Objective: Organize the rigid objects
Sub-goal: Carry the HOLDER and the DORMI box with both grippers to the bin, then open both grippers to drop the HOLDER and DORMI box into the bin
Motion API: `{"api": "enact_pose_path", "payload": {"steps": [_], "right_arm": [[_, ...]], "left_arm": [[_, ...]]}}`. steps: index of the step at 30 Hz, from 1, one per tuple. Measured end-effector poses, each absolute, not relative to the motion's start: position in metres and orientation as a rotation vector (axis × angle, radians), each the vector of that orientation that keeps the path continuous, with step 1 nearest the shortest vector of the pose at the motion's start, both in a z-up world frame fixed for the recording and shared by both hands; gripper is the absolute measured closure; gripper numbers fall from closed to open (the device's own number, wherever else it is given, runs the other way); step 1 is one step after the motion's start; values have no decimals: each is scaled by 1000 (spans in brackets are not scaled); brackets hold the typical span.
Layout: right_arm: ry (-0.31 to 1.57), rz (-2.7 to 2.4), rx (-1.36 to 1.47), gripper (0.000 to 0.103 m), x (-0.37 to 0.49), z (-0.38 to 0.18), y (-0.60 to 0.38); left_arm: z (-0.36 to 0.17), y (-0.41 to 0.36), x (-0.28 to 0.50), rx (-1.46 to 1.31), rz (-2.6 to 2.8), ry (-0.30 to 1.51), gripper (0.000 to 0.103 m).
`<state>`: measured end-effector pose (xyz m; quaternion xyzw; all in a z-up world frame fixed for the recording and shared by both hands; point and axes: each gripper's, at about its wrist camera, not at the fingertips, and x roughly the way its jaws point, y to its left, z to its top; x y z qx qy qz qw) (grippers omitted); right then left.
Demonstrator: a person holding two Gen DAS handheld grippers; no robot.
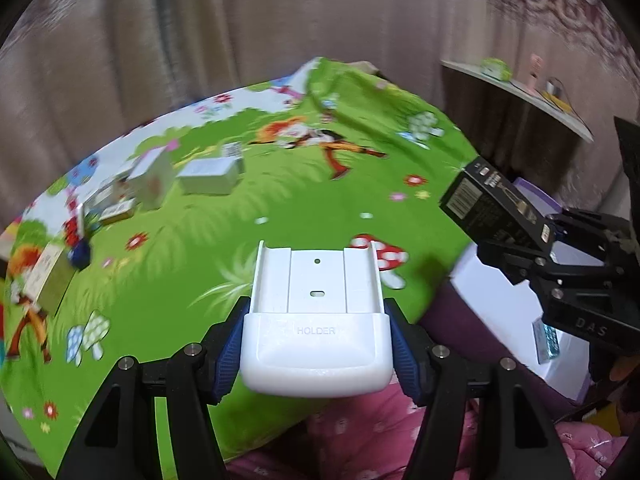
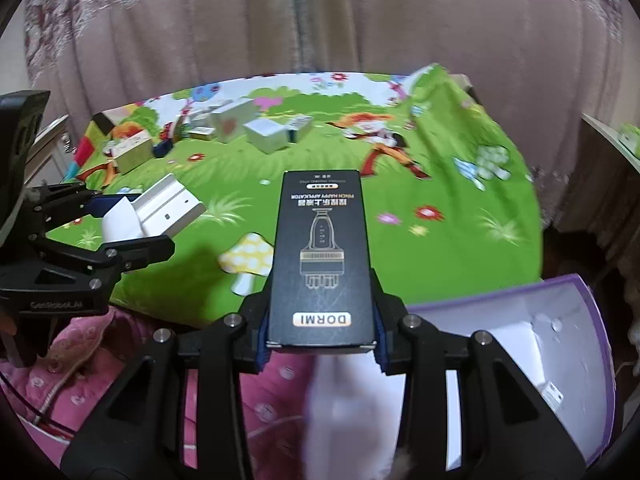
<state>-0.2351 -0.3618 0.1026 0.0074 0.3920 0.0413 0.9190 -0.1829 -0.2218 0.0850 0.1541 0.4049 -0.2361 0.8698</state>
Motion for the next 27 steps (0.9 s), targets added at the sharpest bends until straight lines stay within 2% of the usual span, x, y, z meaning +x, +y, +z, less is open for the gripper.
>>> {"api": "enact_pose_path", "payload": {"steps": [27], "right_arm": [[897, -264, 56, 60, -293, 79, -483]], "left_arm": [[54, -400, -236, 672, -867, 864, 39]]}}
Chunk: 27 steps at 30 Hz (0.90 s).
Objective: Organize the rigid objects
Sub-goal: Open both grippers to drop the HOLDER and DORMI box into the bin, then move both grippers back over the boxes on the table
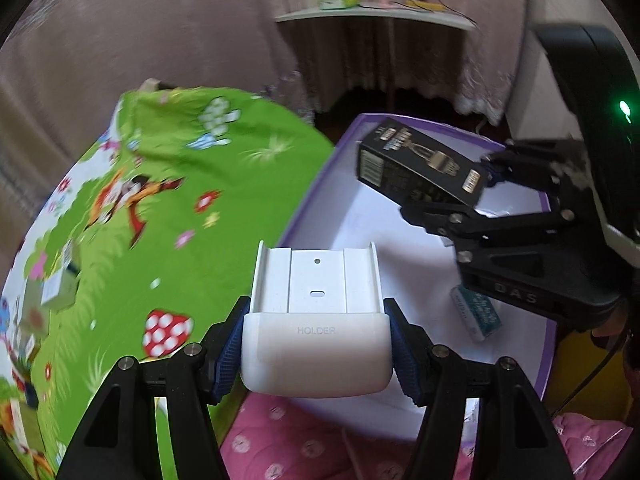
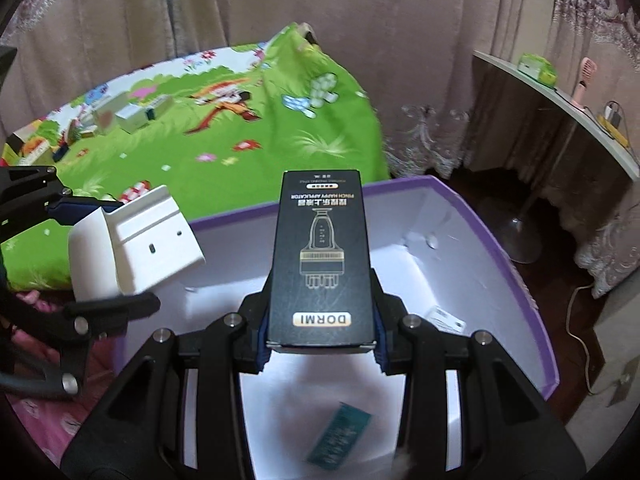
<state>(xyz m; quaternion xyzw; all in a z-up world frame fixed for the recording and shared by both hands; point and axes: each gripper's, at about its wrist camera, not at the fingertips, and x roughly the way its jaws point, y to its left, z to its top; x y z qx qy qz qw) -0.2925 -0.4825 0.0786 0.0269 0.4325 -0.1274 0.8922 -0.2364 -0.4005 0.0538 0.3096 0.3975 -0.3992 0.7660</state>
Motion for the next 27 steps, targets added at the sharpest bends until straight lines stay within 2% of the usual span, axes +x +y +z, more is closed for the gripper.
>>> {"api": "enact_pose_path", "payload": {"steps": [7, 9, 11, 12, 20, 27], "right_arm": [[933, -392, 36, 59, -304, 78, -510], [941, -426, 33, 52, -306, 79, -515], [940, -445, 33, 39, -308, 81, -519], [936, -448, 33, 38, -308, 83, -520], [915, -423, -35, 36, -291, 95, -502], [907, -377, -35, 35, -278, 106, -486]], "left_arm": [[46, -418, -252, 662, -1001, 884, 38], [48, -417, -256, 658, -1008, 857, 34], [50, -416, -255, 643, -1001, 835, 31], [53, -412, -253, 622, -999, 829, 28], [63, -396, -228, 481, -959, 845, 24], [69, -366, -212, 490, -855, 744, 24]]}}
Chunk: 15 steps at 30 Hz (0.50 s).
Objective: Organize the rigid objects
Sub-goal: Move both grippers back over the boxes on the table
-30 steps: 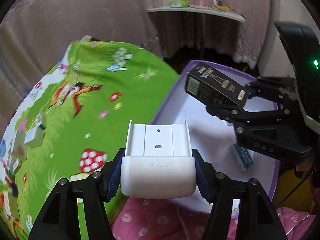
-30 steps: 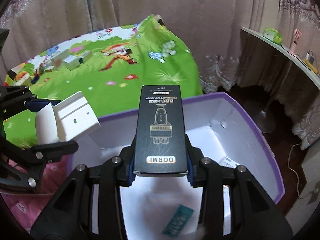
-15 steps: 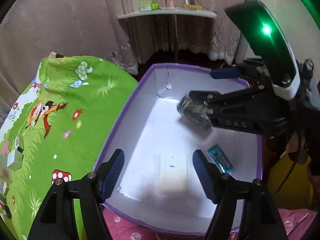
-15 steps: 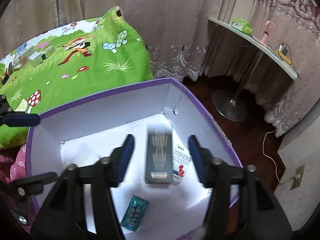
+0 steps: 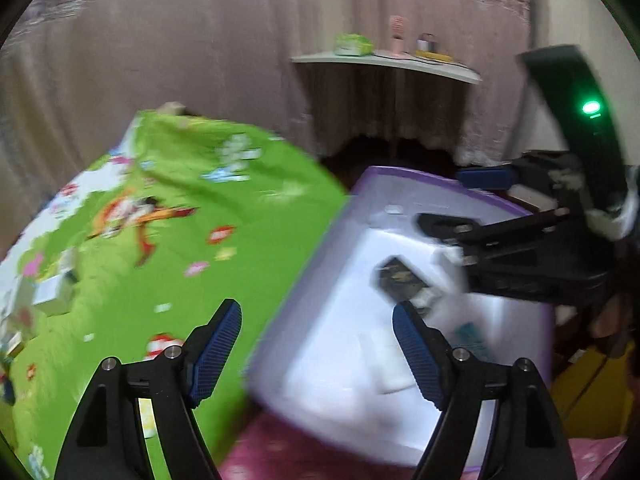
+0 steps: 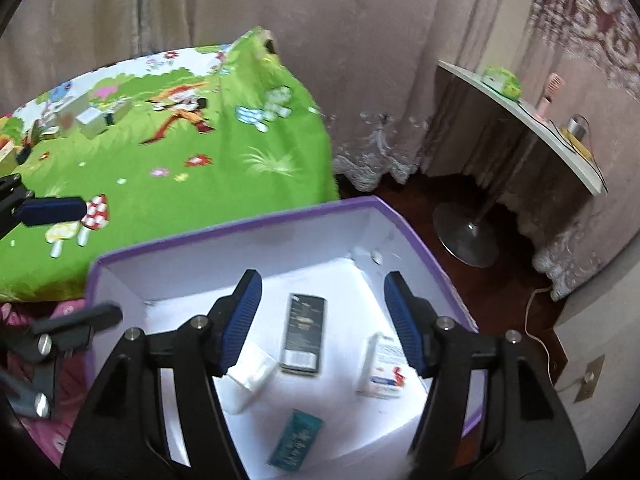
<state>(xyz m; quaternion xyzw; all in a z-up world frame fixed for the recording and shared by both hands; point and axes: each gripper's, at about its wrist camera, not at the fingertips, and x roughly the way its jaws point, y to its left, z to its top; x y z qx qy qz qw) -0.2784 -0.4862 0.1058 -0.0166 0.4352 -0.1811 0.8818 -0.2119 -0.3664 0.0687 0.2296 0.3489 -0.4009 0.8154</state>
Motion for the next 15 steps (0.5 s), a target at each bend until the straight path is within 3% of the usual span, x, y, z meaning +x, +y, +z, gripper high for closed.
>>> {"api": "enact_pose_path", "payload": {"steps": [8, 15], "right_arm": [[932, 21, -118, 30, -193, 106, -374], [978, 253, -242, 24, -98, 79, -269]], "left_arm": [[45, -200, -117, 314, -351, 846, 24], [27, -48, -79, 222, -7, 862, 24]]}}
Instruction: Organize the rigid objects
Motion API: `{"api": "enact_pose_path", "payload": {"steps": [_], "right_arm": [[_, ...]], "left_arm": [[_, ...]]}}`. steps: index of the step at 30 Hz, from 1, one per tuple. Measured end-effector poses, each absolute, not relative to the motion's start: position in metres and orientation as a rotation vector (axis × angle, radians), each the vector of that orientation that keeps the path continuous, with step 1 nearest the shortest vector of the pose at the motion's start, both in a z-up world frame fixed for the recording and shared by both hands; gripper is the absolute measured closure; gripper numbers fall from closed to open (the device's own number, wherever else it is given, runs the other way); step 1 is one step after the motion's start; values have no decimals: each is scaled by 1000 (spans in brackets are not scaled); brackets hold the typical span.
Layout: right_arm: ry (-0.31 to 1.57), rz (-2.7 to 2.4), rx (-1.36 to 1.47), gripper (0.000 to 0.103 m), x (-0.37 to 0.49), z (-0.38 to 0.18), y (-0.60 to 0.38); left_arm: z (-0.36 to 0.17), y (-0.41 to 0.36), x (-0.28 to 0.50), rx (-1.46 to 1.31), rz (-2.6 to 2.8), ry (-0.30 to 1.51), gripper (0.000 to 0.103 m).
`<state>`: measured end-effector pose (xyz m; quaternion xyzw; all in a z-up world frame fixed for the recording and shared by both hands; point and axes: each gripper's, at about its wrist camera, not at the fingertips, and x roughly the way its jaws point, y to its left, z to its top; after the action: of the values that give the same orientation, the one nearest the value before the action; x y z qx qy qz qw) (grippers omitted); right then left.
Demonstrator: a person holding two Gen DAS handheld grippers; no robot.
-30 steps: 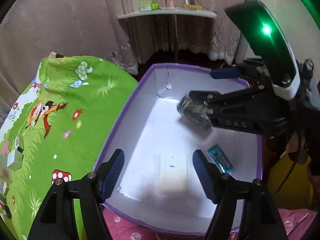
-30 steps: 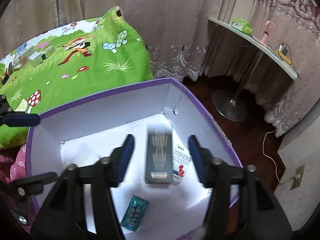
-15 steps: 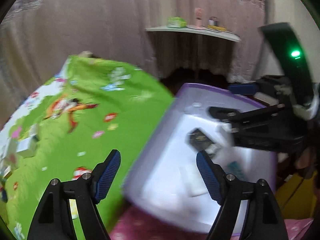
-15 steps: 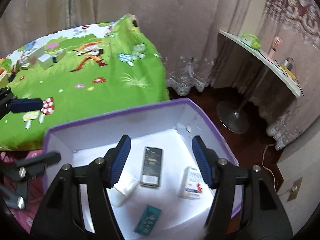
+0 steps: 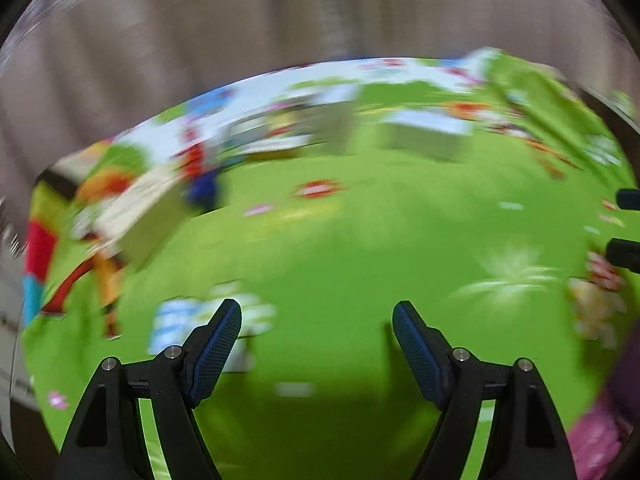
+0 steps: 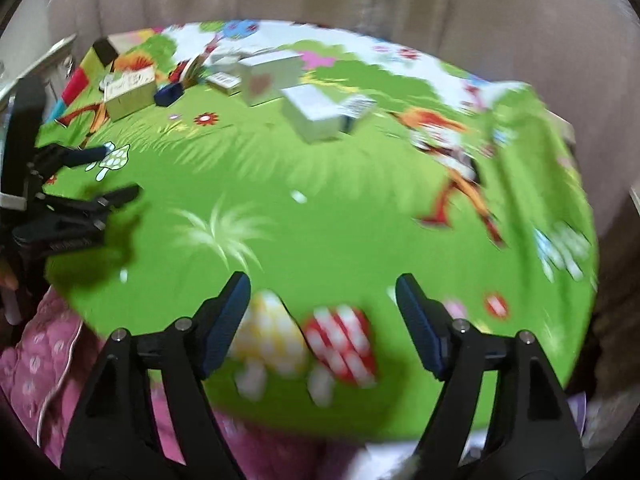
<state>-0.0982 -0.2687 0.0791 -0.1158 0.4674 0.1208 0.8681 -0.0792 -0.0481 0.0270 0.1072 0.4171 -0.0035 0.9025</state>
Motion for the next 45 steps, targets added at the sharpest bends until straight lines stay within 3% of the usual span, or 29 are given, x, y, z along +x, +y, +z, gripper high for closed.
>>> {"api": "enact_pose_path", "payload": {"steps": [9, 14, 22, 24, 27, 28, 34, 38, 45], "right_arm": [[1073, 227, -183, 23, 6, 27, -253], [1023, 284, -143, 10, 47, 20, -248], [990, 408, -196, 9, 98, 14, -216], [982, 415, -200, 14, 100, 14, -212], [947, 440, -208, 39, 90, 17, -207], [939, 440, -200, 56, 83, 19, -206], [941, 494, -194, 57, 43, 24, -180], [935, 540, -215, 57, 13, 24, -144], [899, 586, -260, 57, -25, 22, -95]], "left_arm": [[13, 51, -48, 22, 95, 917, 22], [9, 56, -48, -30, 86, 931, 16], [8, 58, -50, -35, 101, 934, 13], [8, 57, -50, -34, 106, 935, 12], [8, 58, -49, -37, 109, 936, 11], [8, 58, -49, -36, 111, 937, 11], [7, 58, -49, -39, 119, 942, 8], [5, 56, -47, -31, 100, 961, 0], [5, 57, -47, -26, 104, 976, 0]]}}
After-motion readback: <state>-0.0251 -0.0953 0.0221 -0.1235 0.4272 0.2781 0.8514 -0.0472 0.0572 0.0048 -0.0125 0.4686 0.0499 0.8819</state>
